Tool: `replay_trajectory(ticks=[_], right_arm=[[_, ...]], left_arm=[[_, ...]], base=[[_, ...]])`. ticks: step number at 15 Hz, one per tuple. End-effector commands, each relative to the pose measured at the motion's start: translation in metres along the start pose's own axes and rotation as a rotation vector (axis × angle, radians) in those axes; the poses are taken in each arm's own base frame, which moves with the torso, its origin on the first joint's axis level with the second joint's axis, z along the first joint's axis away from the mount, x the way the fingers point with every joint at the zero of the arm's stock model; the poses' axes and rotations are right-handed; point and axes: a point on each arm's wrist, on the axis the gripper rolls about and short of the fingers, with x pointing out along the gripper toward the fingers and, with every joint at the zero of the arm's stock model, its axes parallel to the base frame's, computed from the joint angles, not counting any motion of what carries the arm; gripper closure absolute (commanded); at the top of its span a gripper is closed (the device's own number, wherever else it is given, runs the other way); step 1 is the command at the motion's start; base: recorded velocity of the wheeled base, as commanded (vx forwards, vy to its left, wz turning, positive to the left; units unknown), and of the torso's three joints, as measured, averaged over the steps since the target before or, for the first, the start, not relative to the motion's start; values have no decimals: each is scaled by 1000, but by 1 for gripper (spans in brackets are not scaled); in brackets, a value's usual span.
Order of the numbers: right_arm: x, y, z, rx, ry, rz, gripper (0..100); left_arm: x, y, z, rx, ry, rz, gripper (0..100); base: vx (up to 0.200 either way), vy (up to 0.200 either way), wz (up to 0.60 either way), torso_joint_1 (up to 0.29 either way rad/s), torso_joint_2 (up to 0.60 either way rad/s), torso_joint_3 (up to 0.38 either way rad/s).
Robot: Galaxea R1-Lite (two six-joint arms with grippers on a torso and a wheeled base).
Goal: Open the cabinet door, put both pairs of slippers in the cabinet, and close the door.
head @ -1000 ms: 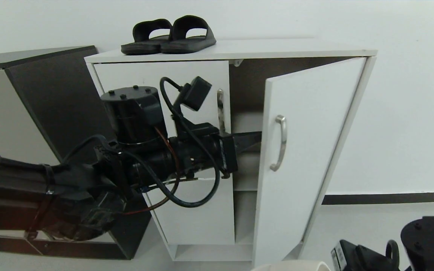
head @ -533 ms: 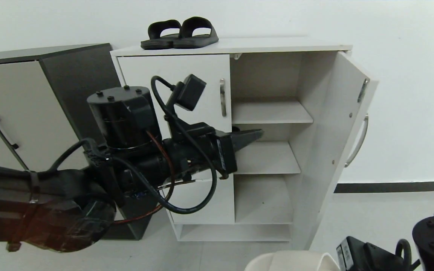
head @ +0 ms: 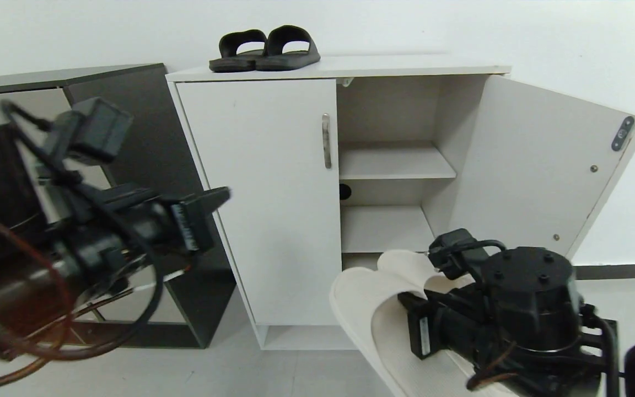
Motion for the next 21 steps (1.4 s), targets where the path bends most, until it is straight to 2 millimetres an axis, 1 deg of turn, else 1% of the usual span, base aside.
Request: replay_trajectory(ticks=[1,2,3,4,5,6,7,8,9,10,11,12,13,14,15,18,21], right_arm=[[69,-5,-26,-5,-34,-287,100],[73,-12,-24,-18,-35,-325,100],[76,-19,-23,-17,-38,-354,100],[77,-22,-22,-16,-39,-372,100],[77,-23,-23,-17,-37,-376,100],[77,-25,-25,-24,-30,-383,100],[77,-25,-25,-25,-28,-383,100],[76,-25,-26,-26,-26,-384,100],[76,-25,-27,-27,-24,-384,100],[75,-26,-27,-28,-23,-384,100],[75,-26,-29,-30,-19,-383,100],[75,-26,-28,-27,-24,-382,100],[74,-26,-29,-28,-23,-382,100],[74,-26,-28,-26,-25,-381,100],[74,-26,-28,-26,-25,-381,100],[74,-25,-28,-27,-24,-375,100],[75,-23,-27,-18,-31,-361,100]], left_arm=[[-104,41,-12,28,-84,446,100],[-126,58,-22,20,-93,619,100],[-147,67,-41,19,-88,768,100],[-168,68,-63,34,-106,872,100],[-178,68,-79,37,-119,919,100],[-193,66,-115,40,-135,968,100],[-199,66,-144,60,-129,915,100],[-200,65,-165,94,-119,815,100],[-203,63,-176,140,-93,695,100],[-201,62,-179,130,-54,610,100],[-200,60,-177,133,-64,517,100],[-198,58,-183,140,2,396,100],[-198,58,-183,176,7,364,100],[-200,58,-183,194,-11,325,100],[-205,57,-185,215,-69,257,100],[-205,58,-185,207,-84,341,100],[-205,58,-185,167,-91,342,100]], base=[[0,0,0,0,0,0],[0,0,0,0,0,0],[0,0,0,0,0,0],[0,0,0,0,0,0],[0,0,0,0,0,0],[0,0,0,0,0,0],[0,0,0,0,0,0],[0,0,0,0,0,0],[0,0,0,0,0,0],[0,0,0,0,0,0],[0,0,0,0,0,0],[0,0,0,0,0,0],[0,0,0,0,0,0],[0,0,0,0,0,0],[0,0,0,0,0,0],[0,0,0,0,0,0],[0,0,0,0,0,0]])
